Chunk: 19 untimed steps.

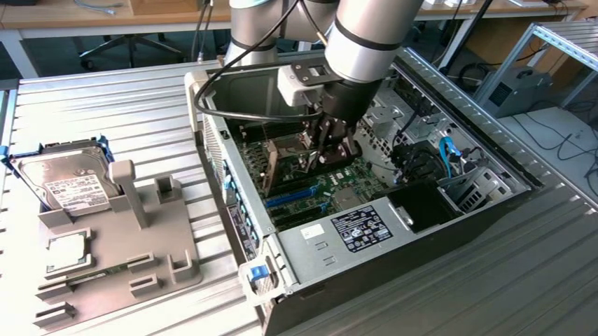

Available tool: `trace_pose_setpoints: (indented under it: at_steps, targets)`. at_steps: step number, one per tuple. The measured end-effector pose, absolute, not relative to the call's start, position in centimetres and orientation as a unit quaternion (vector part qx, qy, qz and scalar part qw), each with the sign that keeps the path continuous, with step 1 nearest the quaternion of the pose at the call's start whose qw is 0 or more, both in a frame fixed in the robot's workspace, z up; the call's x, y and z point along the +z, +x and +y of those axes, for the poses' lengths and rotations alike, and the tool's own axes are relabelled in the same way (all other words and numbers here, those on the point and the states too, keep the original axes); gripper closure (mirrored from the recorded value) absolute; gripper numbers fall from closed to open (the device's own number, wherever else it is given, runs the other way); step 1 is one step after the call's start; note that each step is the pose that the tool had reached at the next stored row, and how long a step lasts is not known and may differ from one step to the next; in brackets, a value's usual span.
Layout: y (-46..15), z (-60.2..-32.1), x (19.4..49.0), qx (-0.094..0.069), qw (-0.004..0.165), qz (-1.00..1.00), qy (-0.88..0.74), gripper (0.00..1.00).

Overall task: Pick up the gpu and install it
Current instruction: 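Insert the gpu into the slot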

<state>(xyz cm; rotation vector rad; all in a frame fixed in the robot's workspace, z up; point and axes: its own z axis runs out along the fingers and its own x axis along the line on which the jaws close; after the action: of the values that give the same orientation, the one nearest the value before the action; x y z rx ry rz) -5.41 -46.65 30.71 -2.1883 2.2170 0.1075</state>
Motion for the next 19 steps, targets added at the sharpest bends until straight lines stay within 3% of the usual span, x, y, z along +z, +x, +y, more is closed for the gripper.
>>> trace_pose_setpoints:
  at_steps: [19]
  targets:
    - [-5.63, -47.26, 30.34, 0.034, 0.012, 0.711, -0.702, 0.73]
